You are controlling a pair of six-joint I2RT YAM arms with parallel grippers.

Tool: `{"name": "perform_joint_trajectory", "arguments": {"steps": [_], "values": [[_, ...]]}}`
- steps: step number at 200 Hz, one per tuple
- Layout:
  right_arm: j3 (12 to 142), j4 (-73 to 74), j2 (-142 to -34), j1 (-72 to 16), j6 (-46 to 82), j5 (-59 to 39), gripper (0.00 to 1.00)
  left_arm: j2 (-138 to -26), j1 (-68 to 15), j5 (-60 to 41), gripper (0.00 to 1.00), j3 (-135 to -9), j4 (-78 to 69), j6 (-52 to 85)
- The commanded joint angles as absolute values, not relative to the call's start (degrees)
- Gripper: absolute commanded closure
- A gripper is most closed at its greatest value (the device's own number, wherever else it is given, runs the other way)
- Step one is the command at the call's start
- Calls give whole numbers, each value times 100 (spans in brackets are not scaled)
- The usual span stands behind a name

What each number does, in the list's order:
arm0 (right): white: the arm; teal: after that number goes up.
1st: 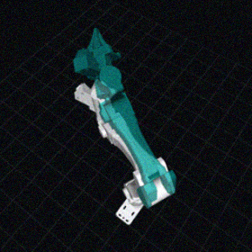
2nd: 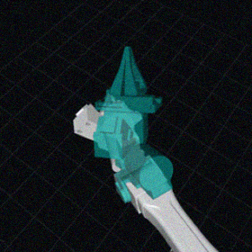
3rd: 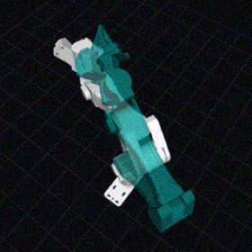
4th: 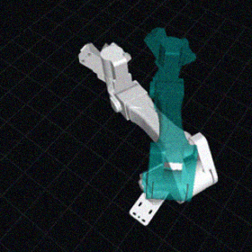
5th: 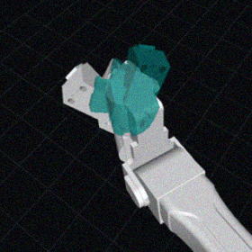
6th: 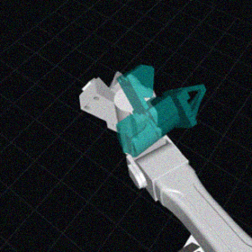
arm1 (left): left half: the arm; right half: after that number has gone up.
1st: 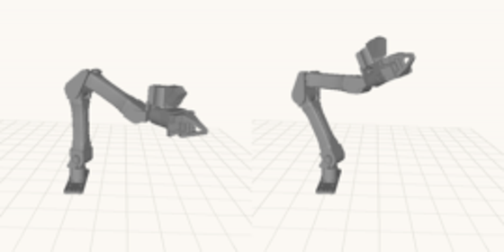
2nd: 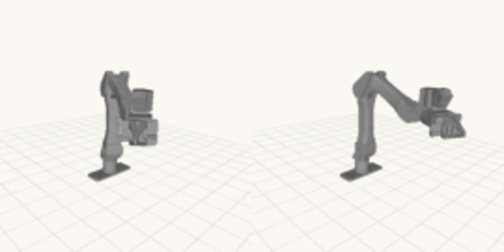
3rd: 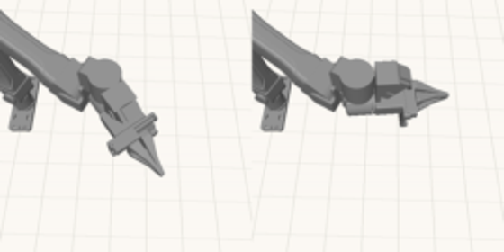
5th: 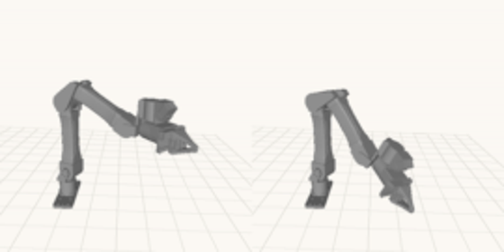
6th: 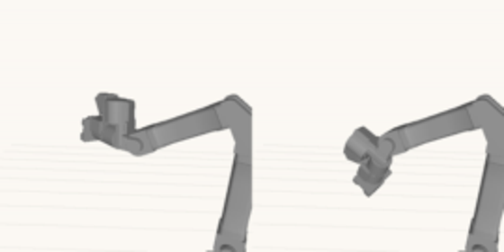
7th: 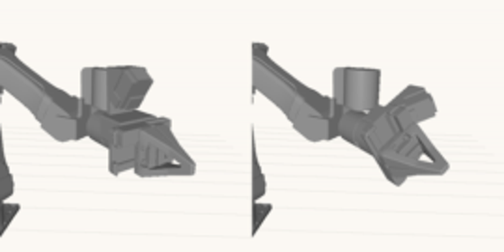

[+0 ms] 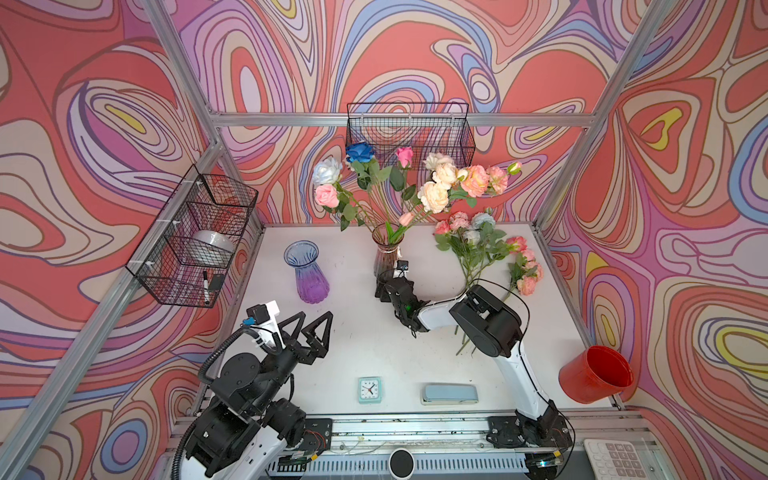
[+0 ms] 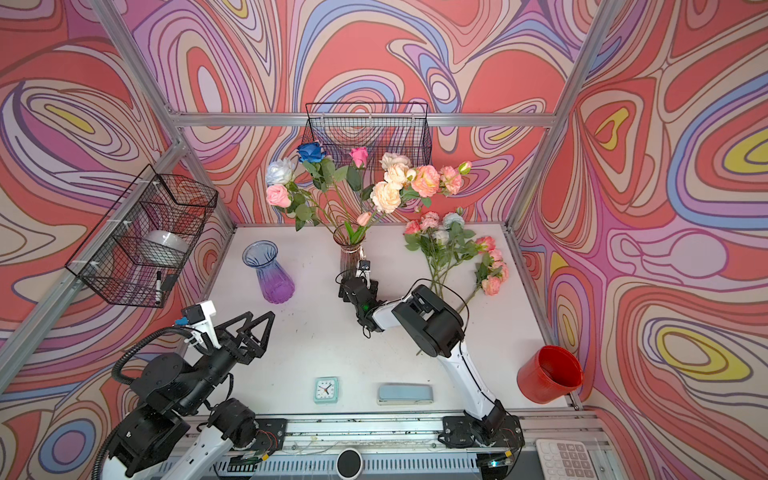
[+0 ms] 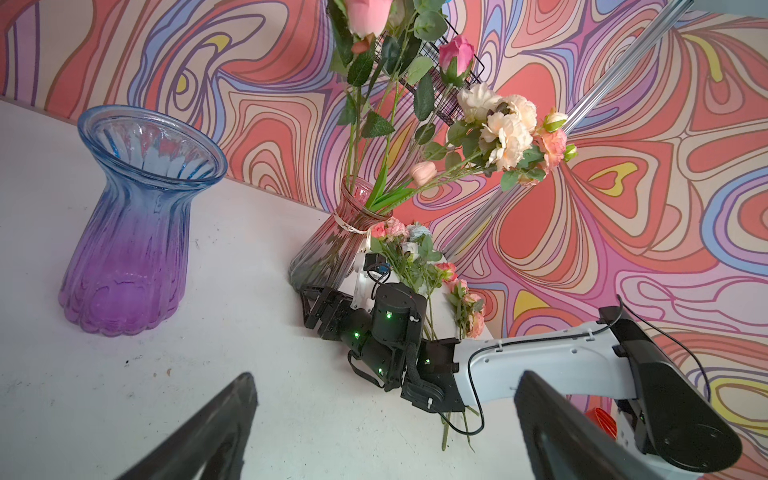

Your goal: Arrange the flowers into the vase

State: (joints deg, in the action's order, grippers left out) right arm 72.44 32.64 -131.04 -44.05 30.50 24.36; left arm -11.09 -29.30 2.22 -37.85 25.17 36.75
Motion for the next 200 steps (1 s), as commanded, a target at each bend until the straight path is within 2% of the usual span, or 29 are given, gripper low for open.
{"name": "perform_joint_trajectory", "arguments": {"steps": [1,138,180,200], "values": [[6817,2588,-13185,-4517,3050,2202,11,-1168,-2944,404,1,-3907,2595,3794],[4970,2893,-11072,-5412,3287,2217,13,-1549,-2944,1070,0,-3950,2947,4070],[4411,2850,-10195,-5605,3339,2038,14,-2410,-2944,1621,0,-4320,3031,4078],[4163,2822,-9704,-5685,3357,2008,15,-2973,-2927,1980,6,-4787,3110,3924]]}}
